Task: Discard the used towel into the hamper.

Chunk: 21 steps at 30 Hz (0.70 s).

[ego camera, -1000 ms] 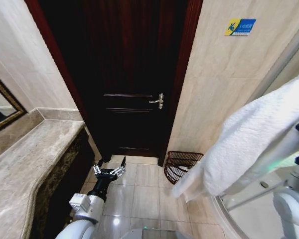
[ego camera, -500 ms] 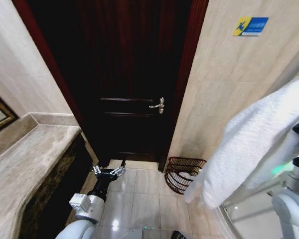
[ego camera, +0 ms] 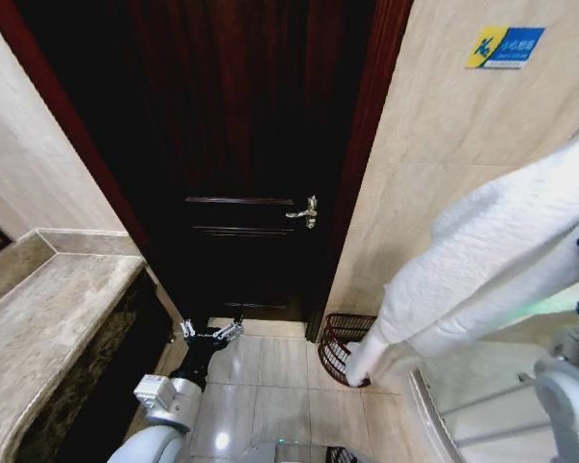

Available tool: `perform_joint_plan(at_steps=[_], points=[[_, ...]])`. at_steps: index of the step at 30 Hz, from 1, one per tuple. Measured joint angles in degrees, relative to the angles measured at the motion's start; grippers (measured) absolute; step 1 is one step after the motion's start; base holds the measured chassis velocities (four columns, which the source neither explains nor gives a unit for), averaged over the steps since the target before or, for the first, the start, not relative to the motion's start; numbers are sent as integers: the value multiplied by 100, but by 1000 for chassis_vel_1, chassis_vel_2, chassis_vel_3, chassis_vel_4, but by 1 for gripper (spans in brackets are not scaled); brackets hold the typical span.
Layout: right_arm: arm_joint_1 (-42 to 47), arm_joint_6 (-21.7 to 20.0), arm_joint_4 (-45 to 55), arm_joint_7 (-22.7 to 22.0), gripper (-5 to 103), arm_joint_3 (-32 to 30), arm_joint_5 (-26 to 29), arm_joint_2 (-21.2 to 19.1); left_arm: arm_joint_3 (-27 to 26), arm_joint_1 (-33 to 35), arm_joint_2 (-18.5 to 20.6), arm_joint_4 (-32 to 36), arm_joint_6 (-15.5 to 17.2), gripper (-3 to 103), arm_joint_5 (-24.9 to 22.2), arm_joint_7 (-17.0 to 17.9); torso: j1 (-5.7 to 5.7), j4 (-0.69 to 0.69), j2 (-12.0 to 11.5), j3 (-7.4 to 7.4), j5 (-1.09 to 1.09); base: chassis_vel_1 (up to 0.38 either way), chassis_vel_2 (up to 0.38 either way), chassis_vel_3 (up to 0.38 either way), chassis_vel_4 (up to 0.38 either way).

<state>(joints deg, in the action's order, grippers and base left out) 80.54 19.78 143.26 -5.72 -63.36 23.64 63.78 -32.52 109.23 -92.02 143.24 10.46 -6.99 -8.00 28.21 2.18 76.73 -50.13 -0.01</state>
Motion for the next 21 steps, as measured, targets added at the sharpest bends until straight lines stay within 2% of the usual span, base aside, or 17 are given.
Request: perform_joint_plan(at_steps=[14, 21], points=[[-746, -78, -64, 2, 5, 387, 43, -409, 0, 0, -1, 0, 0, 100, 0, 0, 5, 0, -1, -1, -1, 0, 0, 0, 0], [-1400, -116, -522, 11, 5, 763, 20, -668, 0, 0, -1, 0, 0, 100, 0, 0, 6, 0, -1, -2, 3, 0, 0, 0, 0]])
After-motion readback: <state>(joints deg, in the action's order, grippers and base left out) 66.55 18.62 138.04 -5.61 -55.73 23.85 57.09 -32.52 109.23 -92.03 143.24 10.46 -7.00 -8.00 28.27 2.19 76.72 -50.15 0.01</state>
